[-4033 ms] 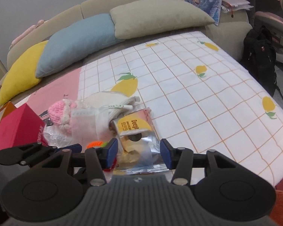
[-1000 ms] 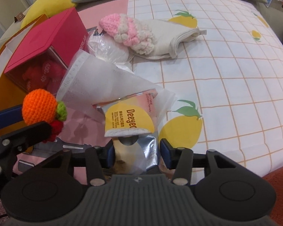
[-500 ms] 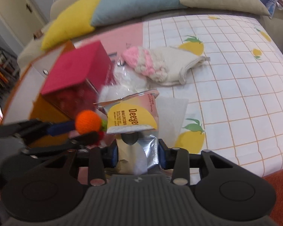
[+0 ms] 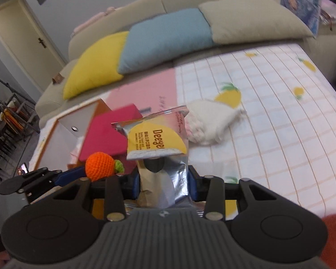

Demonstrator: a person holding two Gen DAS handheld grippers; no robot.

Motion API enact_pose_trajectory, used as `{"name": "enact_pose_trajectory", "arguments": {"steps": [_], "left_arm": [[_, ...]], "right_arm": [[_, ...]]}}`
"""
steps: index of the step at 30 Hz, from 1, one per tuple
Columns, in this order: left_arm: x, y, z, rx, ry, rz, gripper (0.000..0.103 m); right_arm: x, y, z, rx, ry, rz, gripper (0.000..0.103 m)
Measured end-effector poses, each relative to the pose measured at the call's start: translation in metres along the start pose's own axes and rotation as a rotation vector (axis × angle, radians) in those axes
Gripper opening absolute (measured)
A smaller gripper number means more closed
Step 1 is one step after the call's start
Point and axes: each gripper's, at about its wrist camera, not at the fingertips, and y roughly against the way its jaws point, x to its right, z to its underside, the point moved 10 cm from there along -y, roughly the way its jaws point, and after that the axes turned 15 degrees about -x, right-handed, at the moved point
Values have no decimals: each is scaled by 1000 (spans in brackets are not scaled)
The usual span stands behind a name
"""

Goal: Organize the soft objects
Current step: 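Carry ball and snack bag into the storage box and open both tools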

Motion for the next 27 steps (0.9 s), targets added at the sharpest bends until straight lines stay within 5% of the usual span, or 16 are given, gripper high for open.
{"name": "enact_pose_trajectory", "arguments": {"steps": [8,15,27], "left_arm": [[-75,22,-7,36,105,-152,44],[-144,17,4,-32,162,-275,44],[-195,-29,14,-123,82,-397,44]], "right_arm": [[-79,-22,-33,-3,136,-105,40],[-154,-66,-56,-55,240,-169,40],[-222,-150,-90,-113,432,-54,40]]}}
